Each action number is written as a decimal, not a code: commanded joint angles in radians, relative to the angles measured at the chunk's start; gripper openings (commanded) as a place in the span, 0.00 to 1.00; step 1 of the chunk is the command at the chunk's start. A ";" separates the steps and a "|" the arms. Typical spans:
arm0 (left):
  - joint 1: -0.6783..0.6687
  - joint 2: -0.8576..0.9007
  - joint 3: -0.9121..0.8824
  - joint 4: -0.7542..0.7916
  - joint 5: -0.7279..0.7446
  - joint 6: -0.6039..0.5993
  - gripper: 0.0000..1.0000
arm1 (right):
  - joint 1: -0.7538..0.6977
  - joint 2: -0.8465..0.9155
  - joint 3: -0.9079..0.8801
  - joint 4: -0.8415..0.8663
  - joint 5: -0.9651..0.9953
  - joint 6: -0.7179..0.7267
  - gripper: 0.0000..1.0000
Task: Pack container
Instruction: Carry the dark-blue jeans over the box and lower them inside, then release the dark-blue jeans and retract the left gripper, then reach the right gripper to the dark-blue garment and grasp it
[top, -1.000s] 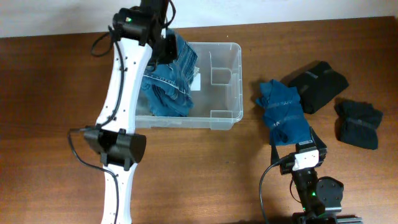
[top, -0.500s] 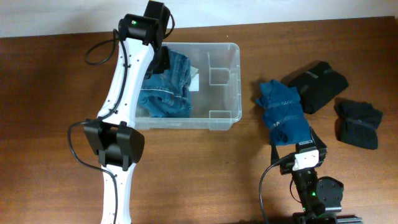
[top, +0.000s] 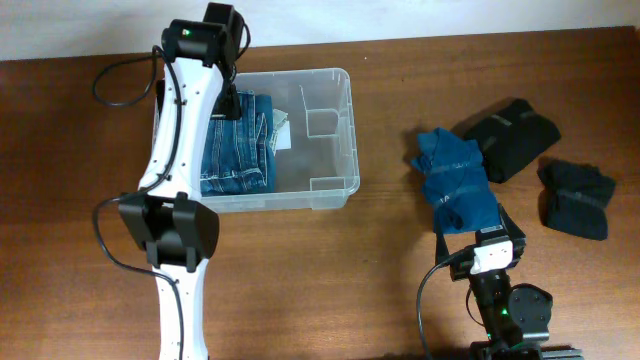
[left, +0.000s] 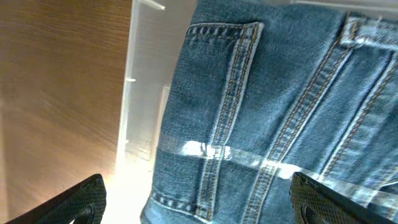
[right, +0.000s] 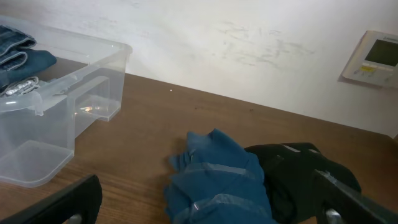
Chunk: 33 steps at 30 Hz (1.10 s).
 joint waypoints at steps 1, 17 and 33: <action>-0.003 -0.053 0.003 -0.006 -0.028 0.028 0.94 | -0.008 -0.006 -0.008 -0.002 0.009 0.013 0.98; 0.090 -0.358 0.271 0.016 0.071 0.027 0.99 | -0.008 -0.006 -0.008 -0.002 0.009 0.013 0.99; 0.483 -0.404 0.034 0.248 0.611 0.364 0.99 | -0.008 -0.002 -0.001 0.036 -0.085 0.036 0.98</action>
